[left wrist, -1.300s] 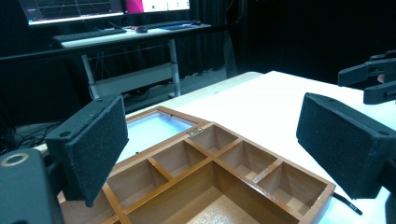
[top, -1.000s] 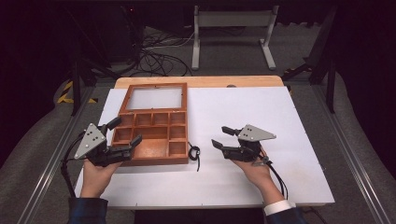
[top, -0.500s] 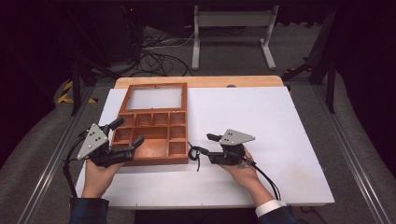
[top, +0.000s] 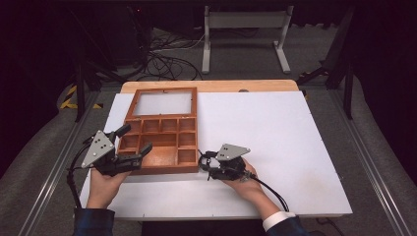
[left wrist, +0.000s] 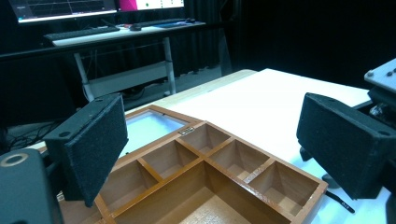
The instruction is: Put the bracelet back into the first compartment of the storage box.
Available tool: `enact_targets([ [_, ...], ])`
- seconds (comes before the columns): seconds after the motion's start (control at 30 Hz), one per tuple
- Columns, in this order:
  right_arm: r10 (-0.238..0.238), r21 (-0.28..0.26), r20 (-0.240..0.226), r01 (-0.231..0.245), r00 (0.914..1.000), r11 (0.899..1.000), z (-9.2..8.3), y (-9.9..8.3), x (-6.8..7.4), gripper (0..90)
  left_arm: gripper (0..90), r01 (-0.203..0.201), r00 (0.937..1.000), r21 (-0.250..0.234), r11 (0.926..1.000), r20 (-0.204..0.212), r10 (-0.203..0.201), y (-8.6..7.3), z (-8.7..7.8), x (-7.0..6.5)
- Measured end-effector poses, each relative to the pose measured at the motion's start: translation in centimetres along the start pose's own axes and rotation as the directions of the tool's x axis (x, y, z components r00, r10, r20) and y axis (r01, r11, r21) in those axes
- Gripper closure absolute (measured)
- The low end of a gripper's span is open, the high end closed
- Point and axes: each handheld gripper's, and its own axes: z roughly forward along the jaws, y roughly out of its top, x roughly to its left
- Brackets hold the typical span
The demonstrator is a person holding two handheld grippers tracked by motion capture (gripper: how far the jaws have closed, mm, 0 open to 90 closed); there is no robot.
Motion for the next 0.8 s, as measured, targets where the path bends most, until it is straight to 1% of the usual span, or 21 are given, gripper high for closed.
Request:
enact_targets([
  [0.07, -0.005, 0.010, -0.007, 0.005, 1.0000, 1.000, 0.2, -0.1, 0.1, 54.4, 9.2, -0.002, 1.0000, 0.001, 1.0000, 0.001, 0.002, 0.0, 0.0, 0.0],
  [0.13, -0.020, 0.024, -0.014, 0.020, 0.9997, 1.000, 0.4, -0.1, 0.2, 58.0, 9.2, 0.000, 1.0000, 0.001, 1.0000, 0.004, 0.000, 0.0, 0.1, -0.1],
  [0.23, -0.020, 0.041, -0.021, 0.021, 0.9996, 0.999, 0.6, -0.2, 0.2, 60.4, 9.2, -0.002, 1.0000, 0.003, 1.0000, 0.005, 0.002, 0.0, 0.1, -0.2],
  [0.3, -0.035, 0.068, -0.027, 0.037, 0.9990, 0.997, 0.8, -0.2, 0.4, 63.9, 9.3, -0.003, 1.0000, 0.003, 1.0000, 0.007, 0.003, 0.0, 0.1, -0.2],
  [0.53, -0.046, 0.090, -0.034, 0.049, 0.9983, 0.995, 0.9, -0.2, 0.5, 66.9, 9.2, -0.006, 1.0000, -0.001, 1.0000, 0.007, 0.006, 0.0, 0.1, -0.1],
  [0.6, -0.056, 0.110, -0.028, 0.059, 0.9980, 0.992, 1.1, -0.2, 0.6, 67.9, 9.2, -0.002, 1.0000, 0.000, 1.0000, 0.006, 0.002, 0.0, 0.1, -0.2],
  [0.67, -0.061, 0.115, -0.027, 0.063, 0.9978, 0.991, 1.1, -0.2, 0.6, 68.4, 9.3, 0.001, 1.0000, 0.000, 1.0000, 0.008, -0.001, 0.0, 0.1, -0.2],
  [0.7, -0.061, 0.120, -0.027, 0.064, 0.9977, 0.991, 1.2, -0.2, 0.7, 69.2, 9.3, -0.006, 1.0000, 0.002, 1.0000, 0.007, 0.006, 0.0, 0.2, -0.2],
  [0.8, -0.077, 0.142, -0.024, 0.080, 0.9967, 0.987, 1.4, -0.1, 0.8, 71.9, 9.3, -0.004, 1.0000, 0.003, 1.0000, 0.009, 0.004, 0.0, 0.2, -0.3],
])
